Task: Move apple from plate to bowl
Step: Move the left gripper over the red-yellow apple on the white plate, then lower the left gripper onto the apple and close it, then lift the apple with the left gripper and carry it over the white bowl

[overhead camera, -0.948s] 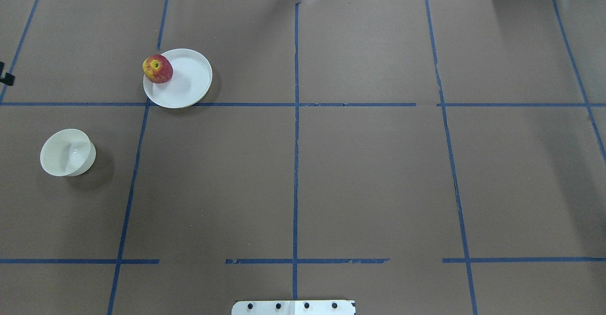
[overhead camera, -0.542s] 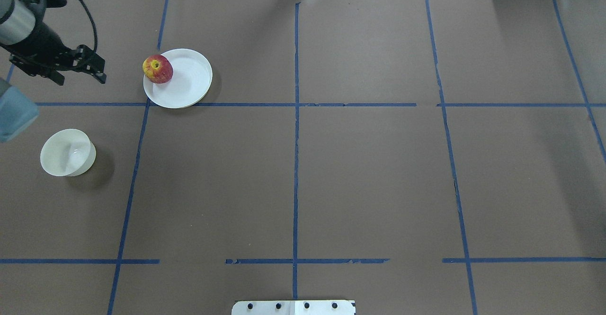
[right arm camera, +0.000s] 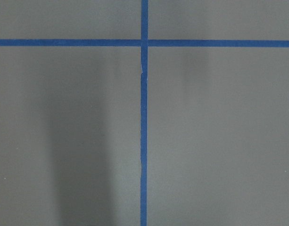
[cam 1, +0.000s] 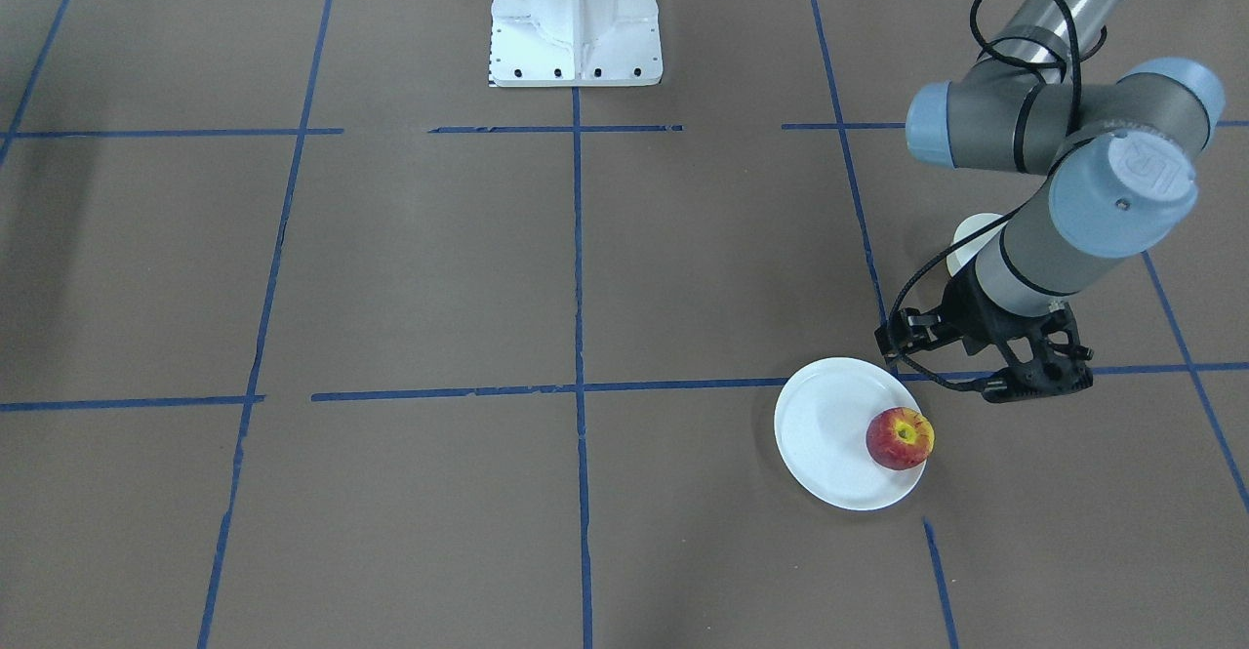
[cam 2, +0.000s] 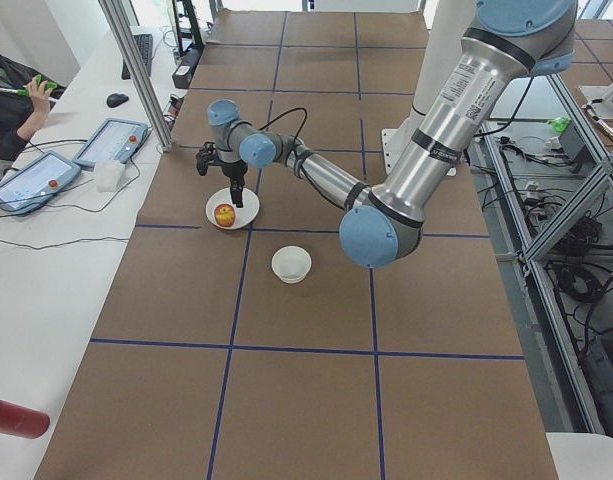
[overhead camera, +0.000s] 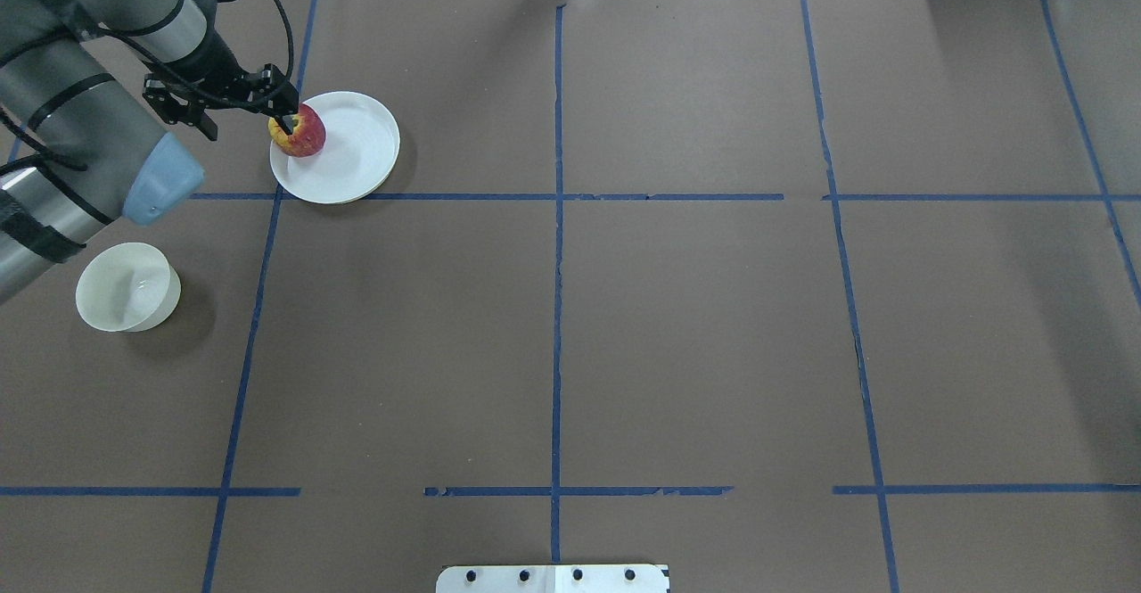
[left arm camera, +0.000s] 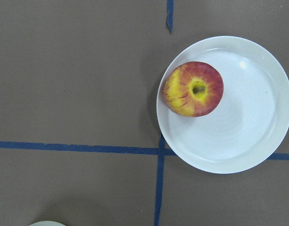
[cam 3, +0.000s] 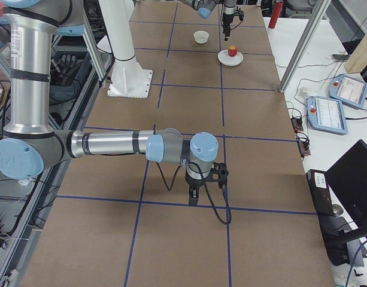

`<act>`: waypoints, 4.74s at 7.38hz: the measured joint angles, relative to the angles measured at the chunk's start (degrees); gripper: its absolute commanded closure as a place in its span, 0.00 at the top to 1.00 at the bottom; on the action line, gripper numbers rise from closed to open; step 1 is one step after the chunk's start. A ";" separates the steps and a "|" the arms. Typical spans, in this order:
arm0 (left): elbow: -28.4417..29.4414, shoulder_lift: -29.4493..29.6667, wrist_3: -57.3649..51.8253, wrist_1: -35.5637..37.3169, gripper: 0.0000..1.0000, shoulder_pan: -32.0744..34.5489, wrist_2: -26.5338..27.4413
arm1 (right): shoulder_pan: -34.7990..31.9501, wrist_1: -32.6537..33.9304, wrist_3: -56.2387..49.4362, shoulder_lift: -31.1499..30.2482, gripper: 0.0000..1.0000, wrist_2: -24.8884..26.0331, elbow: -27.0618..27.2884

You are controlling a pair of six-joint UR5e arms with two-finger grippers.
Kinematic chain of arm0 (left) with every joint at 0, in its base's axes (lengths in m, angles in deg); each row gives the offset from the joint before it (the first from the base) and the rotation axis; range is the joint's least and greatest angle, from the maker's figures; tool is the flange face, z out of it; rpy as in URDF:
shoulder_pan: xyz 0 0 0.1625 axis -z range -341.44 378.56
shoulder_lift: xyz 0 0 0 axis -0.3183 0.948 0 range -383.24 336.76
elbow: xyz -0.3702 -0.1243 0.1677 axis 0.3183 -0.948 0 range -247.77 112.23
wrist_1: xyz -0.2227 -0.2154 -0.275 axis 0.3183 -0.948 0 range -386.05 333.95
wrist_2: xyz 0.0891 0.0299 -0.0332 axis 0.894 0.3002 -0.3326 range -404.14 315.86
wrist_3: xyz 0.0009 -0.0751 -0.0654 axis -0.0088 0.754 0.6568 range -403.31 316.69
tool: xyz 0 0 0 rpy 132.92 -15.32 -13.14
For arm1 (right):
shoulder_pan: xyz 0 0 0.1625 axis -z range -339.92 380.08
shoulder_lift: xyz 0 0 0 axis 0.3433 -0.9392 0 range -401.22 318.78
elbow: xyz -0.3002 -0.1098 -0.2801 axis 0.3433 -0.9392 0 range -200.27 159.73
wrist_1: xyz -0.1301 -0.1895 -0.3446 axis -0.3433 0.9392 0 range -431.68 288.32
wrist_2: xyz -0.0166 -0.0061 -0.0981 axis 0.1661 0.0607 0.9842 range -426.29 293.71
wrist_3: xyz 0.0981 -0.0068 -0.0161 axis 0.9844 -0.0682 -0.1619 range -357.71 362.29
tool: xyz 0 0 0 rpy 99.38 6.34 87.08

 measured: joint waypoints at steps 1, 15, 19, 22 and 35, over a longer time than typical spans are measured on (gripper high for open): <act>5.28 1.74 0.96 -4.85 1.00 -0.22 0.82 | 0.00 0.00 0.00 0.00 1.00 0.00 0.00; 20.86 5.74 2.01 -19.87 0.95 -3.07 3.29 | -0.06 0.00 0.00 0.00 1.00 0.00 0.00; 21.32 5.87 2.09 -20.63 0.45 -3.03 3.84 | -0.02 0.00 0.00 0.00 1.00 0.00 0.00; 21.32 6.12 2.10 -20.65 0.11 -2.84 3.83 | -0.01 0.00 0.00 0.00 1.00 0.00 0.00; -21.07 -39.73 6.71 -29.11 0.09 -2.79 7.55 | 0.00 0.00 0.04 0.00 1.00 0.00 -0.01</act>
